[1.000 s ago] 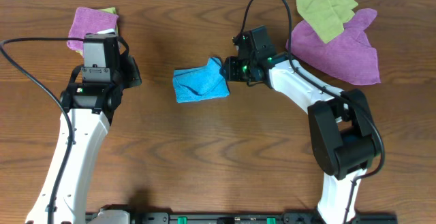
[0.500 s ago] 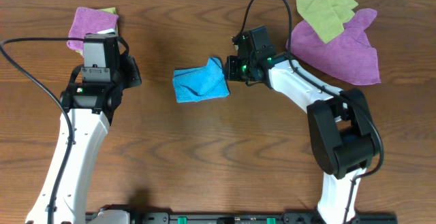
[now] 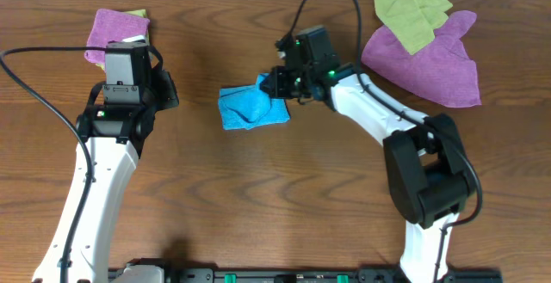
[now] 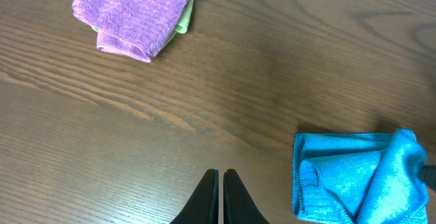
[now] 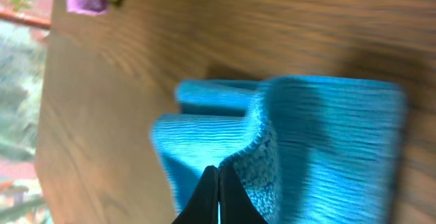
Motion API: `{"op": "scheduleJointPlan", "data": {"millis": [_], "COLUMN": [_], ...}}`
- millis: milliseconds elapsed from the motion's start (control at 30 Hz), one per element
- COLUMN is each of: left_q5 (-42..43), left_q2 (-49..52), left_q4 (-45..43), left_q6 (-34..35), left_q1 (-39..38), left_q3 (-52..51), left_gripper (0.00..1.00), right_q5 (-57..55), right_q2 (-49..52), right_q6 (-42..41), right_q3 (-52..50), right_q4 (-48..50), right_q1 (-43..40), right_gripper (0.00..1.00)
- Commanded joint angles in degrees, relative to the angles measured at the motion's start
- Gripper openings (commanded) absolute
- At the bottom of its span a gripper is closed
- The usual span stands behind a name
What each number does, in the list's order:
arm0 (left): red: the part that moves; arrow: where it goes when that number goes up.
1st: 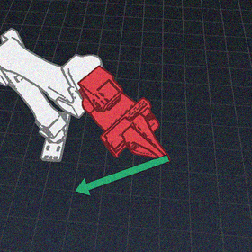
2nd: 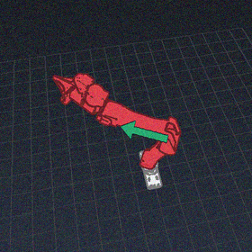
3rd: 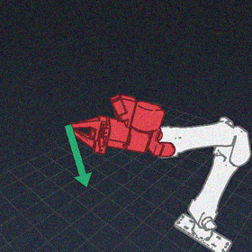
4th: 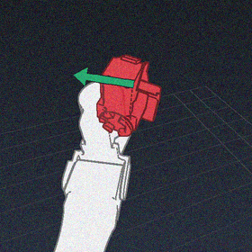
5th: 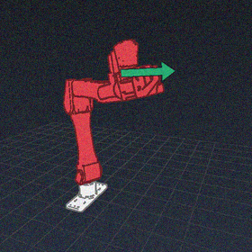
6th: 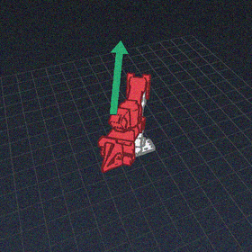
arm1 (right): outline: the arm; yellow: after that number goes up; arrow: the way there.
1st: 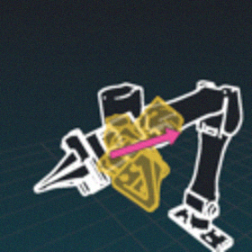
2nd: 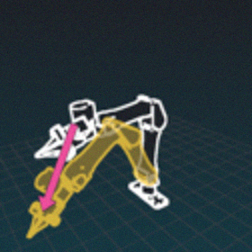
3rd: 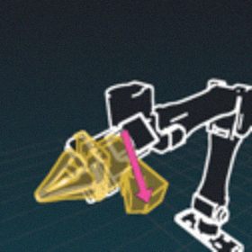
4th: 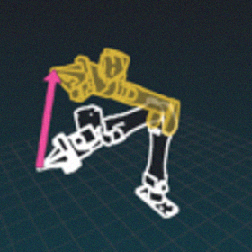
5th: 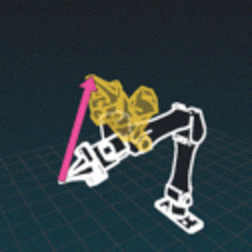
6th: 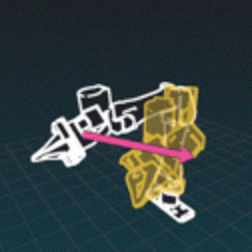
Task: Fold the cloth
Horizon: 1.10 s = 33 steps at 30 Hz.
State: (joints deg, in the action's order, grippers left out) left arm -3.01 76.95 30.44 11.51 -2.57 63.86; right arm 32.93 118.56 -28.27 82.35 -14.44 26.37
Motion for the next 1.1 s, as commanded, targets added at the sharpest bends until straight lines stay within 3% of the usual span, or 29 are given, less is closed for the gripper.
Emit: {"op": "scheduleJointPlan", "data": {"millis": [0,433,1067], "left_q5": [-0.02,-0.37,0.17], "left_q2": [0.57,0.57,0.57], "left_q4": [-0.11,-0.46,-0.46], "left_q6": [-1.25,-1.22,-1.20], "left_q1": [0.31,0.33,0.31], "left_q3": [-0.33,-0.33,-0.33], "left_gripper": [0.06,0.06,0.06], "right_q5": [2.08,1.81,-6.56], "right_q2": [0.59,0.61,0.85], "right_q6": [-0.66,-0.85,-4.33], "right_q3": [2.12,2.36,2.36], "right_q4": [0.11,4.07,11.52], "right_q1": [2.62,8.02,8.22], "right_gripper": [0.01,0.01,0.01]}}
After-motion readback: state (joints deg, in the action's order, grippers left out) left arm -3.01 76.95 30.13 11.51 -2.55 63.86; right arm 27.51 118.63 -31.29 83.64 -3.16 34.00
